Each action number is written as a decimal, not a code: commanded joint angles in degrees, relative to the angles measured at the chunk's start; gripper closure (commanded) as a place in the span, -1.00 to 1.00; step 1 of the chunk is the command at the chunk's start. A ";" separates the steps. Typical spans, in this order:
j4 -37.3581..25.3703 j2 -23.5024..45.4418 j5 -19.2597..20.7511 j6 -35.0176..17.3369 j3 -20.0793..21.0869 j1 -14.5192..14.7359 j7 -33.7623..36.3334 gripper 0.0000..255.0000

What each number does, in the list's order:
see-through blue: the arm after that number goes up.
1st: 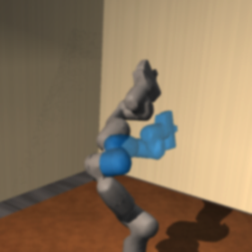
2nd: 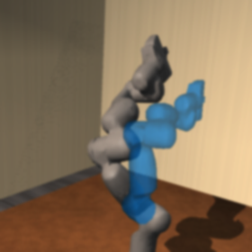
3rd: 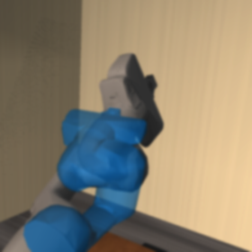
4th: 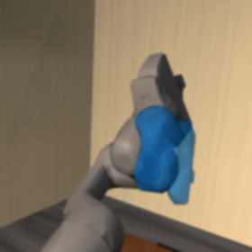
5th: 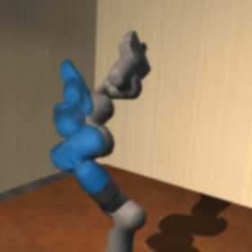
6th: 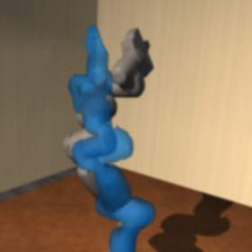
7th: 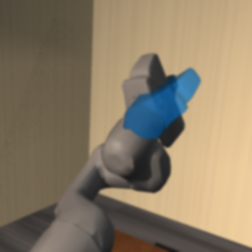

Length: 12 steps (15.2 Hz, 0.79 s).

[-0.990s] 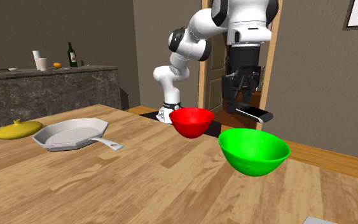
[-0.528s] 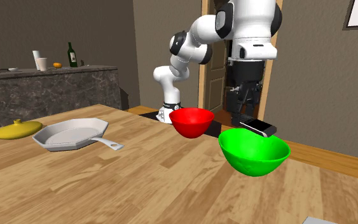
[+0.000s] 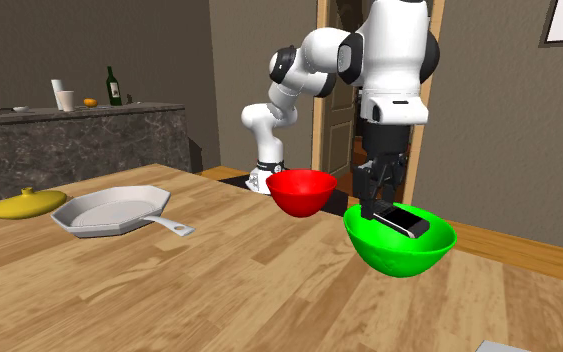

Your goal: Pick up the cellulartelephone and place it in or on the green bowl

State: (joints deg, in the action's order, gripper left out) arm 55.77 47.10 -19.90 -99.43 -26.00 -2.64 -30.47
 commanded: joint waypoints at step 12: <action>0.23 0.27 -0.07 -0.52 0.06 0.04 -0.01 -1.00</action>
State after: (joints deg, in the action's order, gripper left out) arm 56.00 47.37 -19.97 -99.95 -25.94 -2.60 -30.48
